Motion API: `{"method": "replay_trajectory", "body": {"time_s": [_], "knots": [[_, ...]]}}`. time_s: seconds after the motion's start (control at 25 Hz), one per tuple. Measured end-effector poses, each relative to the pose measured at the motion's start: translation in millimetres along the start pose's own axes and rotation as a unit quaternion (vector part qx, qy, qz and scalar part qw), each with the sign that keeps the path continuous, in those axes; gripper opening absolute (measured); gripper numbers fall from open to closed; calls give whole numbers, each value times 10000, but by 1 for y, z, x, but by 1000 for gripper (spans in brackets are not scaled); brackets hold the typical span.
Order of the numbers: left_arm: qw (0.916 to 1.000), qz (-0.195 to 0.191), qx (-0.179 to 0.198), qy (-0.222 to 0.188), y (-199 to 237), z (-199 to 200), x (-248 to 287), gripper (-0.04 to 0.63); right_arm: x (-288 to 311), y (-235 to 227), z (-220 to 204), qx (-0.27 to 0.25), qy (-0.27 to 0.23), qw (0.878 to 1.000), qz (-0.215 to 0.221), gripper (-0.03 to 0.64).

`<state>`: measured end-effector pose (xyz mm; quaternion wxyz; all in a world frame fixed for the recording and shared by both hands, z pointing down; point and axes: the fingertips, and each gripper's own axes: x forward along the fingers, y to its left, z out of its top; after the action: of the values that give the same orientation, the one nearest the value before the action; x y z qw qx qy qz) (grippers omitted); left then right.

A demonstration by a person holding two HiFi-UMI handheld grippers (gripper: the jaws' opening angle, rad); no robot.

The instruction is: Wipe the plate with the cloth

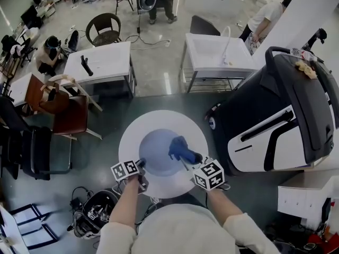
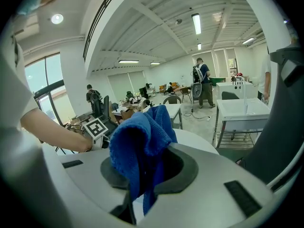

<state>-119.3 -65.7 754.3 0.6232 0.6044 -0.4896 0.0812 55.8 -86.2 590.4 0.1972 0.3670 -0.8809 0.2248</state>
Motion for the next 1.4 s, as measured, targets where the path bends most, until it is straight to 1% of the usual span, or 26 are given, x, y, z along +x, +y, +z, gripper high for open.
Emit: {"method": "replay_trajectory", "body": {"time_s": [0.2,0.64,1.2,1.4], "knots": [[9999,42,-90,32,4,-2,10,48,1,-3,-9,67,88,9999,12,94],[9995,292,-62,74,12,-4,24,46,1,-12,-10,183,106,9998,30,94],[9979,622,-113,136,26,-14,26,48,-3,-10,-15,167,173,9997,93,94],[9983,580,54,33,21,-11,23,48,-5,-7,-16,161,131,9997,128,94]]}}
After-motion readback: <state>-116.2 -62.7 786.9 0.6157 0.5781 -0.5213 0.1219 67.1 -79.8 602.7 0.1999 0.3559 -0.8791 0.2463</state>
